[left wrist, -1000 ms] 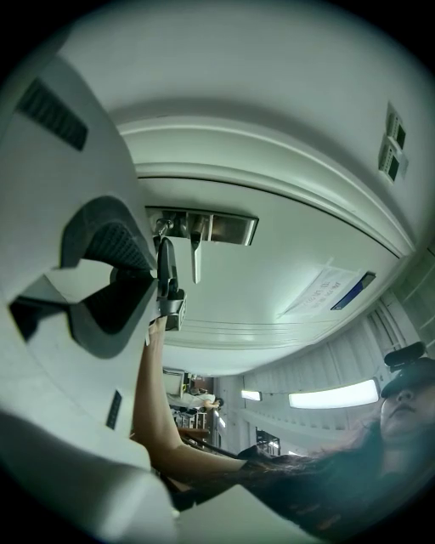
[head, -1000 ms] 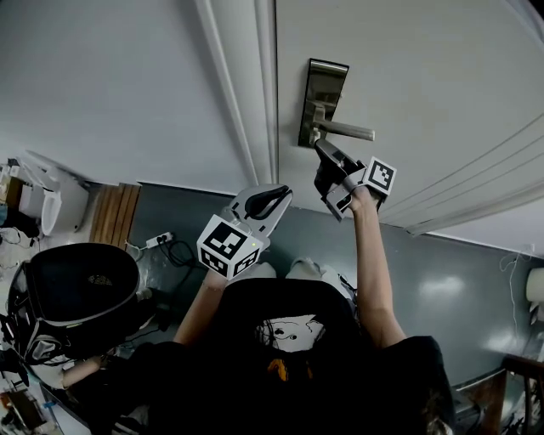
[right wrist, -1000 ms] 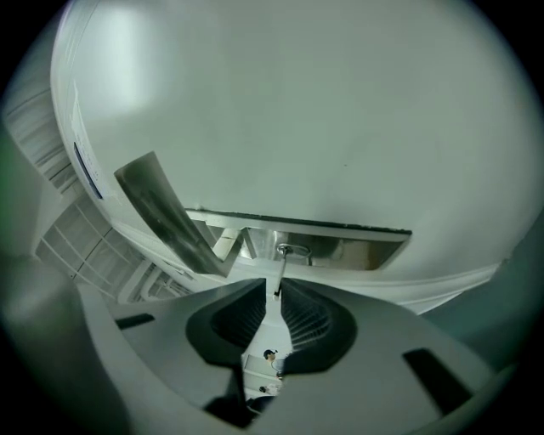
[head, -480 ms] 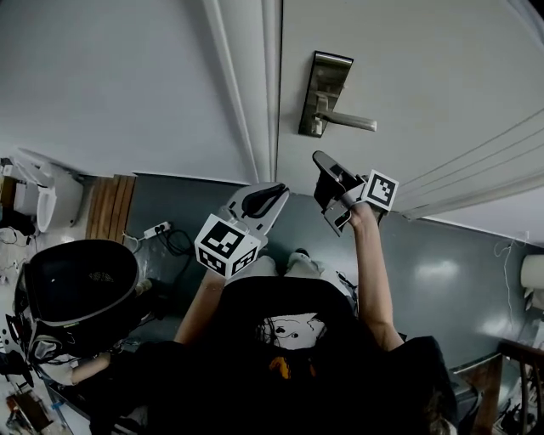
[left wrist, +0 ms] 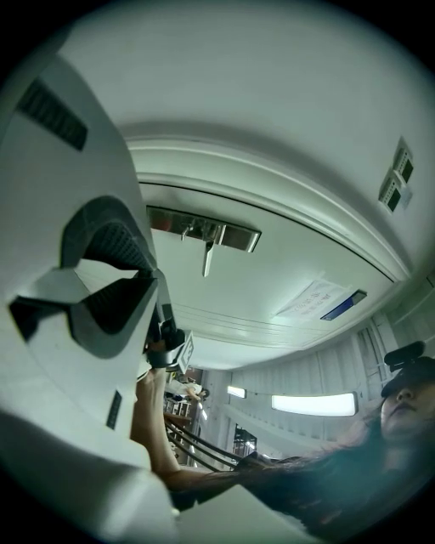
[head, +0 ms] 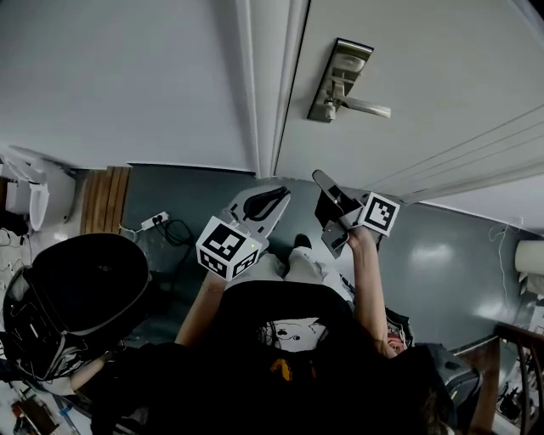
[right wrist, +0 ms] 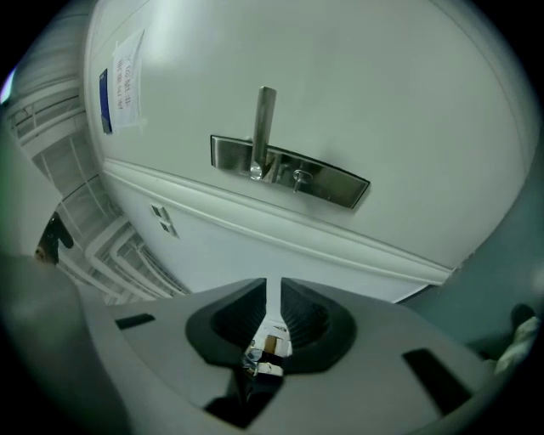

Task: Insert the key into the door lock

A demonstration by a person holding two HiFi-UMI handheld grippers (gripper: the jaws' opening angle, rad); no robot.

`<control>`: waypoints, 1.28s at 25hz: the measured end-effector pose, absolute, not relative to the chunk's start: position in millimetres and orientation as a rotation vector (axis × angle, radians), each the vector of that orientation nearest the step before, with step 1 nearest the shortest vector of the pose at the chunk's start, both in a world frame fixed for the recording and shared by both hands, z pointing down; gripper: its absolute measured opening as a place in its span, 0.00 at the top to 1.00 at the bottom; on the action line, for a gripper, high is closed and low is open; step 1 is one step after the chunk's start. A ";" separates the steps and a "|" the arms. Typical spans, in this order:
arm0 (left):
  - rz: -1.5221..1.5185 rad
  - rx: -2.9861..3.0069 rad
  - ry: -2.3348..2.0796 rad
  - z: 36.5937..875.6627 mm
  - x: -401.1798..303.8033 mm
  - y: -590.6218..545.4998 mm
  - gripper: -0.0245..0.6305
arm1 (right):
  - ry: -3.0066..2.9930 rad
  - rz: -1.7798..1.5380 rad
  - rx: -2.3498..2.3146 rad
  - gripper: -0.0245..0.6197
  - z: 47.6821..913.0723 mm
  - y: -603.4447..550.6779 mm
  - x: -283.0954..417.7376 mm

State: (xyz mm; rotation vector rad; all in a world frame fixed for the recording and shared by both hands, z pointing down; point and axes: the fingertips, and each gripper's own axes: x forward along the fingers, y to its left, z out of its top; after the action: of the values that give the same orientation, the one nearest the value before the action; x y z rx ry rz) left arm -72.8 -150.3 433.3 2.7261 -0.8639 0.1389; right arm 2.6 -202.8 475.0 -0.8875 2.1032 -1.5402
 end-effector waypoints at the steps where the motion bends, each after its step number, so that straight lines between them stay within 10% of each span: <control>1: 0.143 2.721 -0.853 436.9 -75.4 -147.2 0.91 | 2.109 -1.534 -0.898 0.90 474.2 -198.1 -0.6; 32: 0.236 2.708 -0.721 452.7 -38.4 10.7 0.91 | 2.185 -1.362 -1.145 0.93 477.0 15.1 34.6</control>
State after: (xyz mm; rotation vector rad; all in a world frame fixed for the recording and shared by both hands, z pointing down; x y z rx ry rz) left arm -38.4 10.7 452.7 2.7084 -0.7206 0.2364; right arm 34.6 15.1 477.0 -1.1445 2.1846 -1.3620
